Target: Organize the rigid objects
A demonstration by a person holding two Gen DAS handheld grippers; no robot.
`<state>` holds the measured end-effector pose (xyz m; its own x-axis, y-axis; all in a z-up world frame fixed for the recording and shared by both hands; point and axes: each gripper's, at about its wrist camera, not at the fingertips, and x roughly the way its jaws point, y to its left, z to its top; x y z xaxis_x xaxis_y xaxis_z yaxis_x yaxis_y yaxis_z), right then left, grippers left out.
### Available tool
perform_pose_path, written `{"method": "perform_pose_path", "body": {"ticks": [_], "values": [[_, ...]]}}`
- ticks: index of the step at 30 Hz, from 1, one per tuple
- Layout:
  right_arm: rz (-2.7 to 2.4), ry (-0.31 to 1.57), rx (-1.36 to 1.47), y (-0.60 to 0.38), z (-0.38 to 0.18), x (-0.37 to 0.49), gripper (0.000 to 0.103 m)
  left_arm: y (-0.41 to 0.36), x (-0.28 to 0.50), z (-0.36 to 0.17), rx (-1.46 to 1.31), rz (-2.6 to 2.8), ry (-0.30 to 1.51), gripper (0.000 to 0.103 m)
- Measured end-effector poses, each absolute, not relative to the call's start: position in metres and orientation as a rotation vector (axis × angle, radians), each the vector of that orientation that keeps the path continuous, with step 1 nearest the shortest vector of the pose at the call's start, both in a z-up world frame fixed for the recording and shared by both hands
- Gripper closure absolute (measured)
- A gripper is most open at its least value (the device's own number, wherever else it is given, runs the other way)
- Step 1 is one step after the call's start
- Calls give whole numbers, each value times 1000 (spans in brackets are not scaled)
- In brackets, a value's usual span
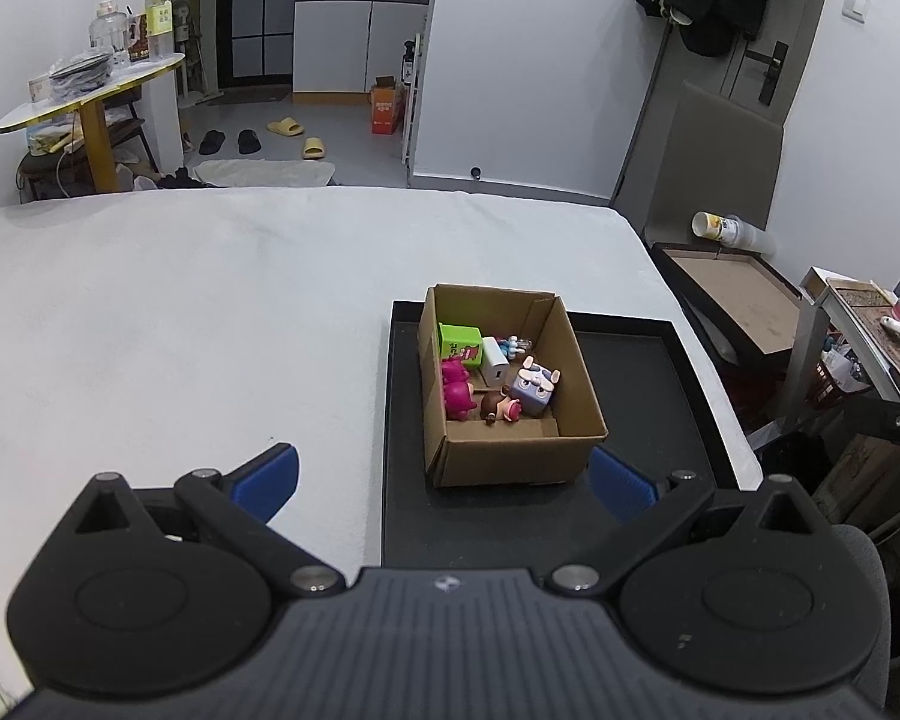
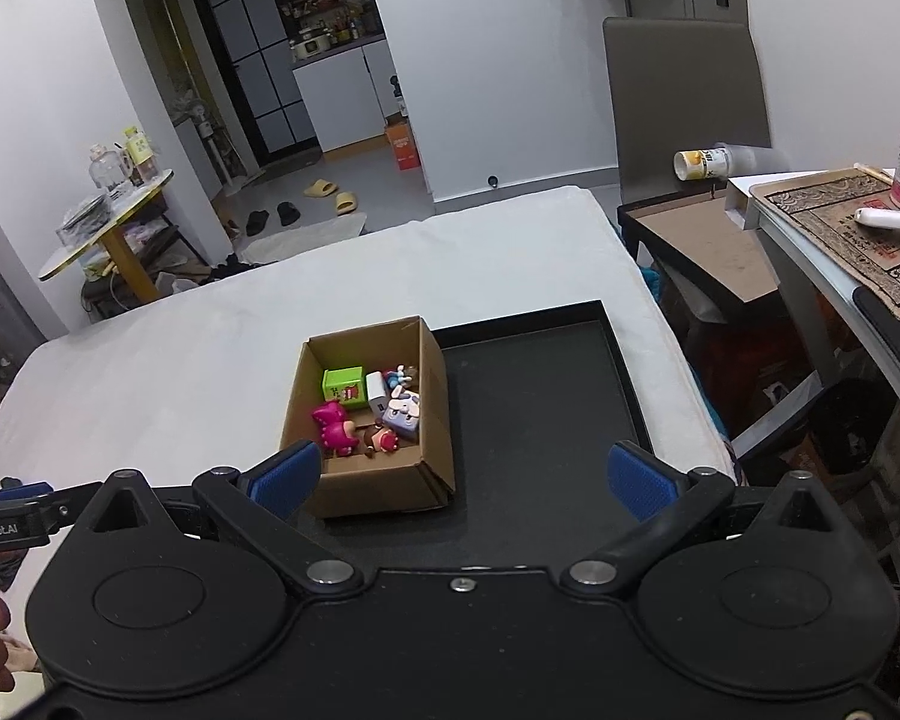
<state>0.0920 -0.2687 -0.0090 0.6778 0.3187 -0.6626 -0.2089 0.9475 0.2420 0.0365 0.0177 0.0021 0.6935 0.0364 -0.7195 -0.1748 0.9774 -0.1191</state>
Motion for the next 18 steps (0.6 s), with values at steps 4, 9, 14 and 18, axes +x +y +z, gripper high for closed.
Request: {"method": "perform_pose_path", "body": {"ticks": [4,9,14,18], "values": [[298,777,148,-268,-9,92,0,20,35,1,-197,120,803,1],[302,783,151,-267,-9,92,0,20,32,2,-188,130,804,1],[313,789,138,-266,-11,91,0,19,32,3,-190,125,805,1],[322,793,133,-264,-11,89,0,18,32,3,-187,119,804,1]]}}
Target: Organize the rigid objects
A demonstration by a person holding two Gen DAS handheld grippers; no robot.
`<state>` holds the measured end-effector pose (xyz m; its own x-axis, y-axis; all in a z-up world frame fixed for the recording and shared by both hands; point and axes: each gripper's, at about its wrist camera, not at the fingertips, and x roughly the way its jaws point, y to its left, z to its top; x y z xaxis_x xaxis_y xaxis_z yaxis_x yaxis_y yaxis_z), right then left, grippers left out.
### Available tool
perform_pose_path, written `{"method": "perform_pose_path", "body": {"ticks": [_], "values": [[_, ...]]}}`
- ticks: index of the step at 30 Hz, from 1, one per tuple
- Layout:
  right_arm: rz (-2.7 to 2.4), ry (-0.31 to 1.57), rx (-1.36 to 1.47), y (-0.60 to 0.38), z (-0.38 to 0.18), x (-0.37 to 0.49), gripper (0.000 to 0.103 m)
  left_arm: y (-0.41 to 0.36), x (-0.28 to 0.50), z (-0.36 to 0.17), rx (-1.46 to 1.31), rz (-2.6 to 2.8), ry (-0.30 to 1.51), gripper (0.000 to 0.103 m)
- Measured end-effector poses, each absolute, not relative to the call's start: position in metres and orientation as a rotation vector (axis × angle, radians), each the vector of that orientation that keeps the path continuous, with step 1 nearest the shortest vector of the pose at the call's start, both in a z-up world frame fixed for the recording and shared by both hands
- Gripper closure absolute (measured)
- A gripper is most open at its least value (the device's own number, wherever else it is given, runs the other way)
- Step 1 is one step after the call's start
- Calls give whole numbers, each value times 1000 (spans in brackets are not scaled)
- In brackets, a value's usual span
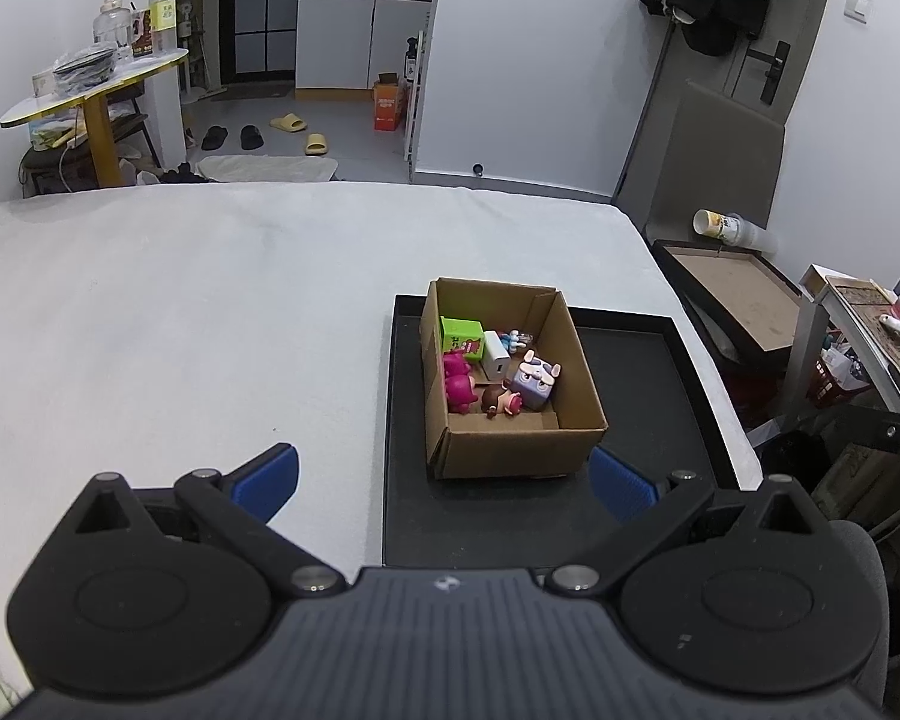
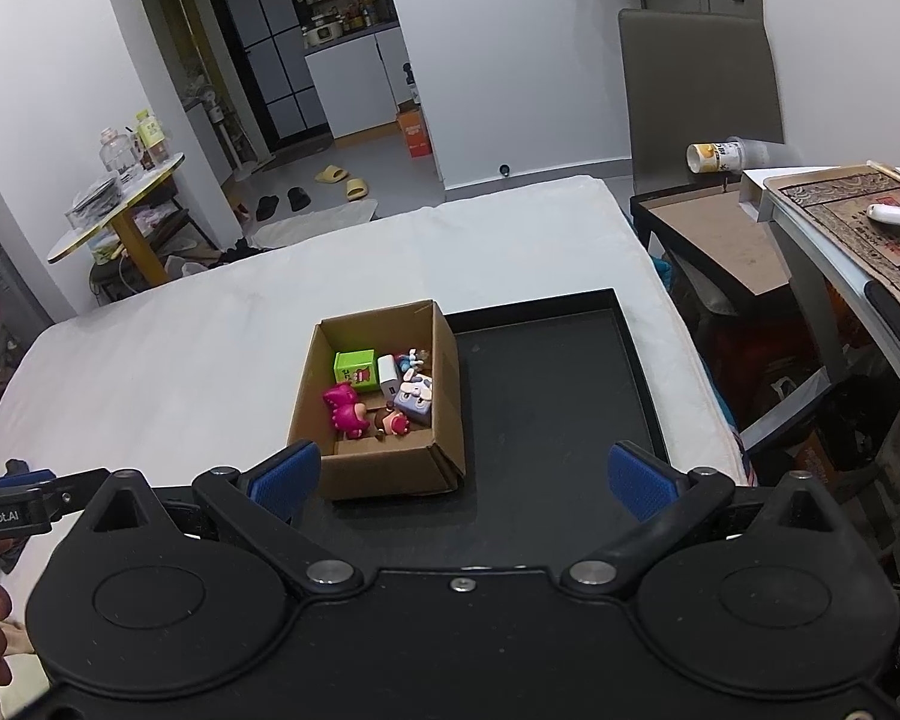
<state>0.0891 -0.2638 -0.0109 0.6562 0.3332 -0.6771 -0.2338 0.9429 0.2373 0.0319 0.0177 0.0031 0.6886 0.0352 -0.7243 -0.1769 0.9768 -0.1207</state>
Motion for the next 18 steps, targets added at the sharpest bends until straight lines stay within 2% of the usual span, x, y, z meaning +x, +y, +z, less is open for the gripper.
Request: {"method": "perform_pose_path", "body": {"ticks": [18], "values": [[348,803,138,-262,-8,85,0,14,28,6,-194,106,796,1]]}}
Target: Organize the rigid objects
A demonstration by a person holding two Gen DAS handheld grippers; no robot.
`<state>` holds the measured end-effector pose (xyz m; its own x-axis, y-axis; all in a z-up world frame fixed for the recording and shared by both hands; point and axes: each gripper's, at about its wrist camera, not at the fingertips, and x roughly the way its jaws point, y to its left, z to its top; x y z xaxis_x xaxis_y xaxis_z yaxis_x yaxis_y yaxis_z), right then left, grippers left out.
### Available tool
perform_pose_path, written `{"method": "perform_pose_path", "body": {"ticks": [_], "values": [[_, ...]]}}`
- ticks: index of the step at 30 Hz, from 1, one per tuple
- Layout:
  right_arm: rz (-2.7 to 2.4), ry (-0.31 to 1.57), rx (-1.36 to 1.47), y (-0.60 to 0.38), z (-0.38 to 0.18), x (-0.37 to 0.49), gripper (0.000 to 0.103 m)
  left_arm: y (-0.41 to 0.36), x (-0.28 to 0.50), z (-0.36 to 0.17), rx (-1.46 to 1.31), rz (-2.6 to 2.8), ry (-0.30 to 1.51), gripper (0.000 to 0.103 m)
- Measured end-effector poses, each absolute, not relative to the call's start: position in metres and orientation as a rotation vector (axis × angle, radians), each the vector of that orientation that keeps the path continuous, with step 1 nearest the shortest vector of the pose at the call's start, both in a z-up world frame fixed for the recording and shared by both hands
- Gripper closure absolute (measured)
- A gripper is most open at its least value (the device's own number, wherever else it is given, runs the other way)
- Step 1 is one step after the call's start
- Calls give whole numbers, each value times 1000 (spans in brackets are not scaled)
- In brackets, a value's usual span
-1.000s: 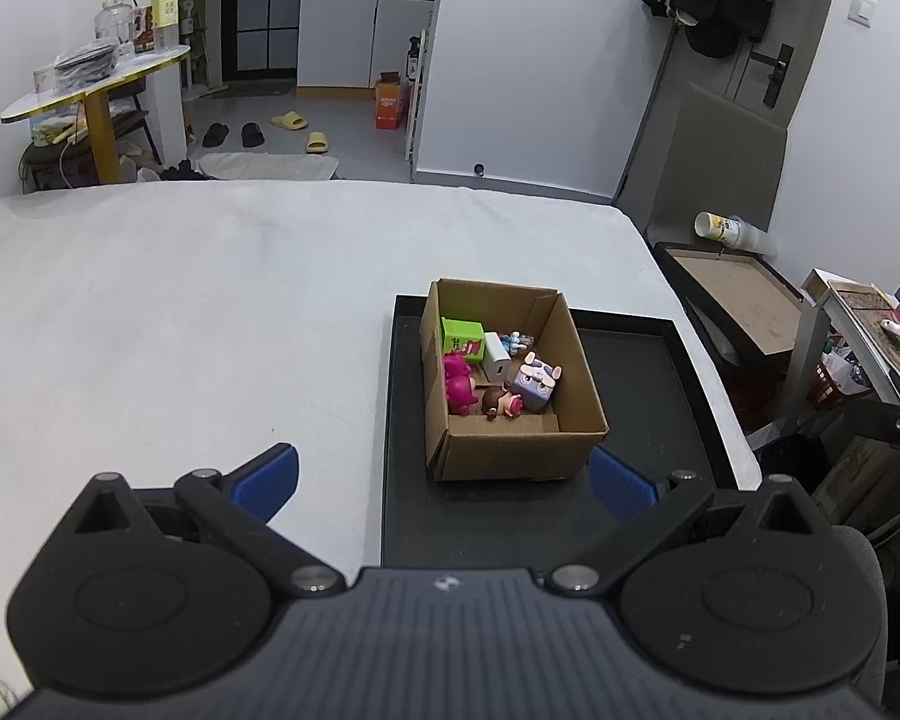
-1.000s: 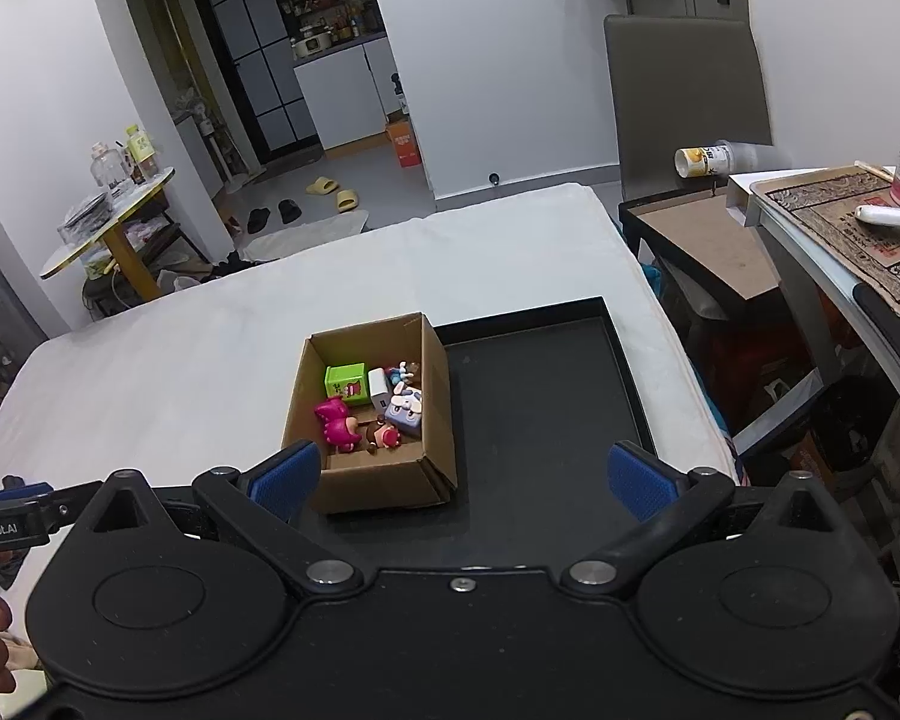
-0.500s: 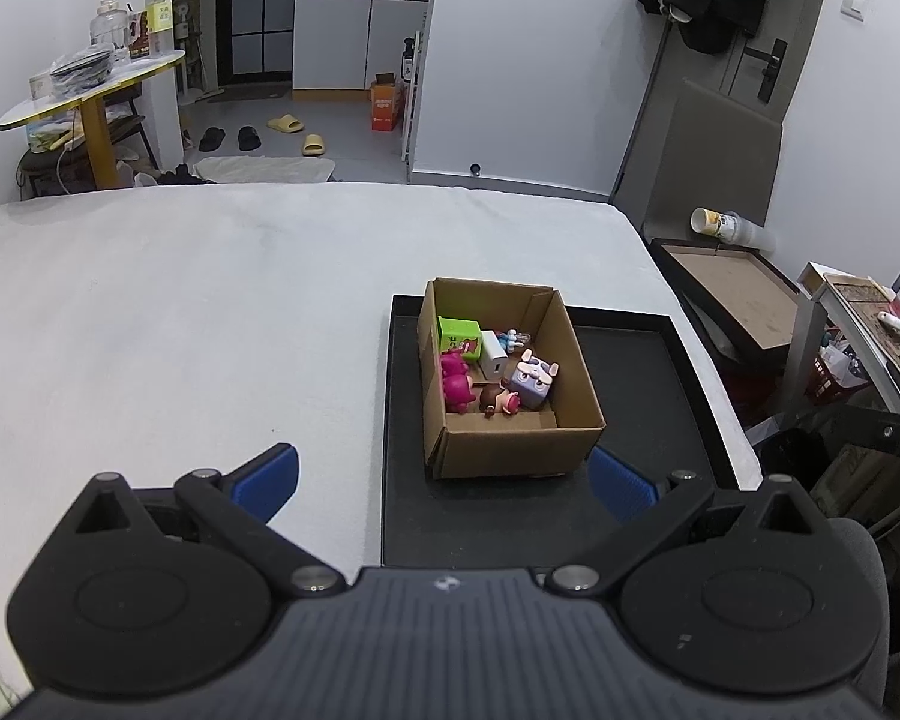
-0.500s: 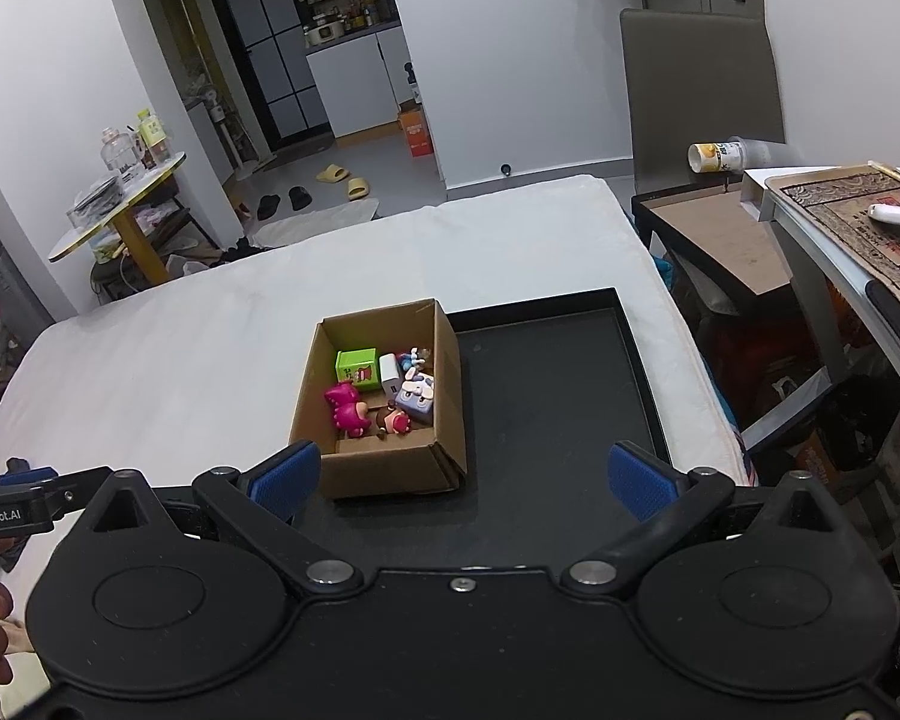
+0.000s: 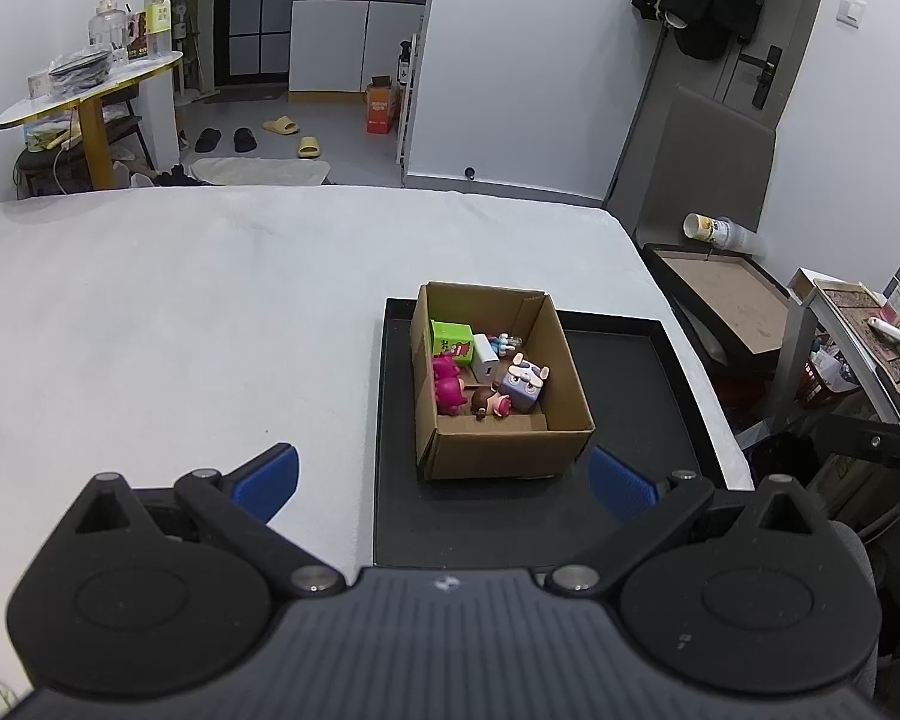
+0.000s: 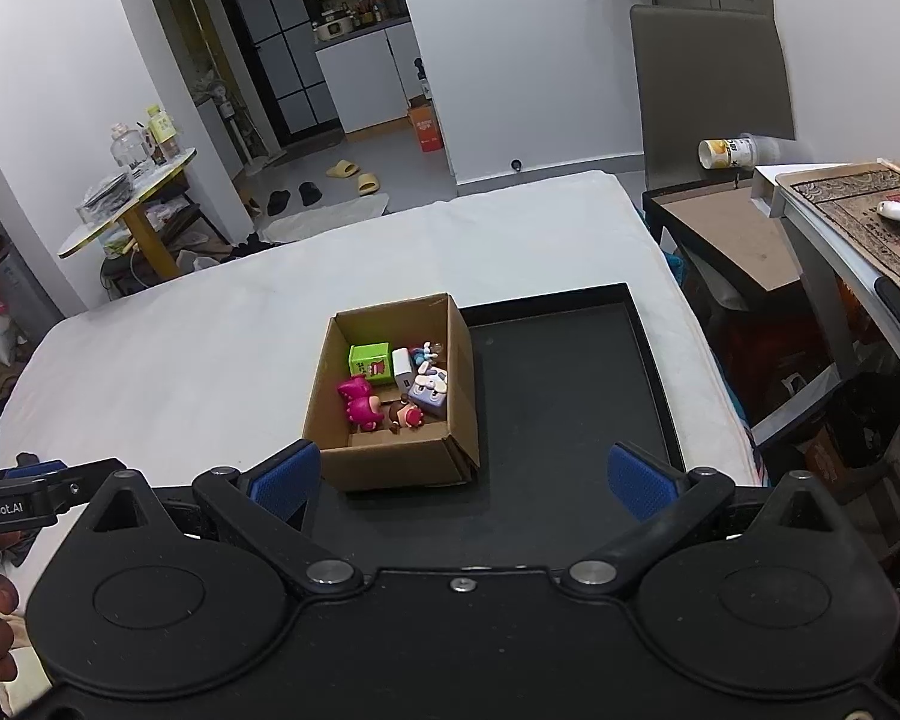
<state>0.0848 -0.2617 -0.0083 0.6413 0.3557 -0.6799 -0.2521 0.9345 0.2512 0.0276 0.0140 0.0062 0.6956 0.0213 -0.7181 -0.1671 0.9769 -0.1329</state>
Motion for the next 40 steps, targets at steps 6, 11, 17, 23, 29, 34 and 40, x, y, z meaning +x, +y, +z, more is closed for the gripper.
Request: {"method": "perform_pose_path", "body": {"ticks": [6,11,17,23,29,34,40], "values": [[353,800,129,-262,-8,83,0,12,25,8,-189,102,793,1],[361,793,122,-262,-5,79,0,11,24,9,-183,102,788,1],[359,788,121,-263,-4,77,0,10,21,11,-179,103,781,1],[361,776,117,-262,0,72,0,8,17,16,-170,101,769,1],[363,765,111,-262,3,68,0,6,13,17,-171,99,763,1],[363,765,104,-261,3,66,0,5,11,17,-168,103,765,1],[366,764,98,-260,3,63,0,4,8,22,-160,89,745,1]]}}
